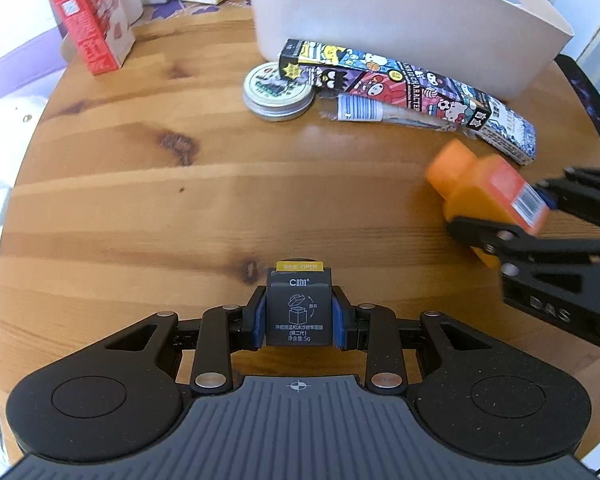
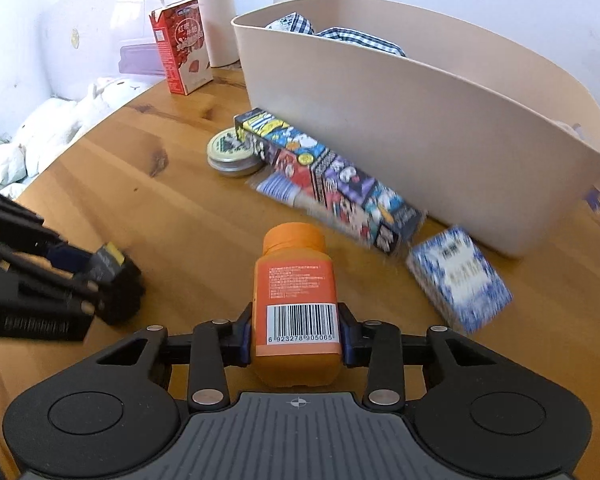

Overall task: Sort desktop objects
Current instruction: 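Lift both held items up and carry them over the basket, then lower the black box and orange bottle into the basket and open both tools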

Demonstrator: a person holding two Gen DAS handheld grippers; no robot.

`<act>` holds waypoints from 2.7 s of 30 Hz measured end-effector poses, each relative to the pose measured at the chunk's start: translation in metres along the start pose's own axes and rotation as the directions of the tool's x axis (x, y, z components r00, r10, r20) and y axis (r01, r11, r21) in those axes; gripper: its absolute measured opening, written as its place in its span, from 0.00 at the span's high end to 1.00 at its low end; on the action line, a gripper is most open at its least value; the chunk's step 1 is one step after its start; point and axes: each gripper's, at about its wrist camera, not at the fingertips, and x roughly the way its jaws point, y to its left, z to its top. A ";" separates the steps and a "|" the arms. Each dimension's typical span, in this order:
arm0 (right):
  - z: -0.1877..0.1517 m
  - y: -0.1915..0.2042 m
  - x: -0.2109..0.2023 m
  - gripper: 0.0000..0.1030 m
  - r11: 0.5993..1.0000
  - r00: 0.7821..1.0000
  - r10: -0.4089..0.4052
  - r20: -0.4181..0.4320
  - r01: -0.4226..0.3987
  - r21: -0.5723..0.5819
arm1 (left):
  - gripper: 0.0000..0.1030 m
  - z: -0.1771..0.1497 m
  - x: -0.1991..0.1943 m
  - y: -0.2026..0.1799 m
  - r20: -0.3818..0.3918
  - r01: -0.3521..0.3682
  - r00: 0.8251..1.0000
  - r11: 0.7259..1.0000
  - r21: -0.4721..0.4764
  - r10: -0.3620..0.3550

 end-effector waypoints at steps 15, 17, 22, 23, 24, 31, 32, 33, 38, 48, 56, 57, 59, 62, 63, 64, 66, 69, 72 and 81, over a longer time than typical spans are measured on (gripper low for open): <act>-0.027 0.017 -0.066 0.64 0.997 0.997 -0.015 0.082 0.010 0.070 | 0.69 -0.015 -0.036 0.005 0.095 0.069 0.993 0.996 0.061 -0.075; -0.027 0.017 -0.075 0.64 0.997 0.995 -0.021 0.099 0.014 0.069 | 0.69 -0.016 -0.044 0.007 0.128 0.075 0.988 0.995 0.061 -0.083; -0.022 0.017 -0.100 0.64 0.998 0.988 -0.039 0.148 0.031 0.058 | 0.69 -0.012 -0.066 0.009 0.196 0.097 0.974 0.992 0.081 -0.112; -0.021 0.016 -0.104 0.64 0.998 0.987 -0.043 0.154 0.034 0.056 | 0.69 -0.010 -0.069 0.009 0.203 0.099 0.972 0.991 0.088 -0.115; -0.019 0.015 -0.109 0.64 0.998 0.986 -0.047 0.160 0.039 0.055 | 0.69 -0.009 -0.071 0.009 0.210 0.100 0.971 0.991 0.090 -0.117; -0.010 0.006 -0.138 0.64 0.995 0.972 -0.086 0.221 0.072 0.069 | 0.69 -0.001 -0.090 0.010 0.259 0.116 0.956 0.988 0.104 -0.139; -0.008 0.004 -0.141 0.64 0.995 0.969 -0.090 0.228 0.076 0.070 | 0.69 0.001 -0.093 0.009 0.267 0.119 0.953 0.987 0.109 -0.144; -0.006 0.002 -0.144 0.64 0.994 0.967 -0.097 0.236 0.081 0.074 | 0.69 0.003 -0.095 0.009 0.274 0.122 0.950 0.986 0.113 -0.149; 0.004 -0.006 -0.152 0.64 0.992 0.958 -0.116 0.261 0.099 0.079 | 0.69 0.018 -0.112 0.003 0.325 0.142 0.928 0.979 0.149 -0.184; 0.030 -0.031 -0.160 0.64 0.977 0.929 -0.200 0.310 0.168 0.129 | 0.69 0.070 -0.139 -0.007 0.425 0.179 0.872 0.966 0.186 -0.244; 0.055 -0.057 -0.154 0.64 0.974 0.920 -0.219 0.325 0.187 0.126 | 0.69 0.114 -0.141 -0.024 0.469 0.187 0.838 0.954 0.236 -0.280; 0.059 -0.060 -0.153 0.64 0.974 0.919 -0.220 0.327 0.188 0.124 | 0.69 0.118 -0.141 -0.027 0.472 0.186 0.836 0.953 0.240 -0.282; 0.066 -0.068 -0.151 0.64 0.973 0.916 -0.224 0.333 0.191 0.127 | 0.69 0.128 -0.139 -0.033 0.479 0.186 0.828 0.949 0.256 -0.291; 0.076 -0.078 -0.145 0.64 0.972 0.913 -0.228 0.339 0.195 0.129 | 0.69 0.141 -0.133 -0.043 0.493 0.173 0.820 0.947 0.272 -0.291; 0.080 -0.082 -0.142 0.64 0.972 0.913 -0.229 0.337 0.196 0.131 | 0.69 0.146 -0.130 -0.046 0.494 0.166 0.821 0.947 0.275 -0.287; 0.082 -0.084 -0.140 0.64 0.972 0.913 -0.230 0.337 0.197 0.130 | 0.69 0.151 -0.127 -0.048 0.495 0.163 0.820 0.947 0.278 -0.287; 0.089 -0.089 -0.133 0.64 0.971 0.912 -0.232 0.339 0.200 0.128 | 0.69 0.160 -0.121 -0.053 0.495 0.162 0.821 0.948 0.275 -0.284; 0.098 -0.098 -0.124 0.64 0.971 0.912 -0.235 0.337 0.203 0.130 | 0.69 0.172 -0.110 -0.062 0.487 0.150 0.829 0.949 0.276 -0.273; 0.107 -0.106 -0.111 0.64 0.971 0.916 -0.231 0.328 0.197 0.134 | 0.69 0.181 -0.098 -0.075 0.491 0.106 0.833 0.945 0.310 -0.255; 0.124 -0.124 -0.068 0.64 0.974 0.936 -0.222 0.274 0.202 0.099 | 0.69 0.205 -0.059 -0.101 0.413 0.092 0.879 0.935 0.342 -0.238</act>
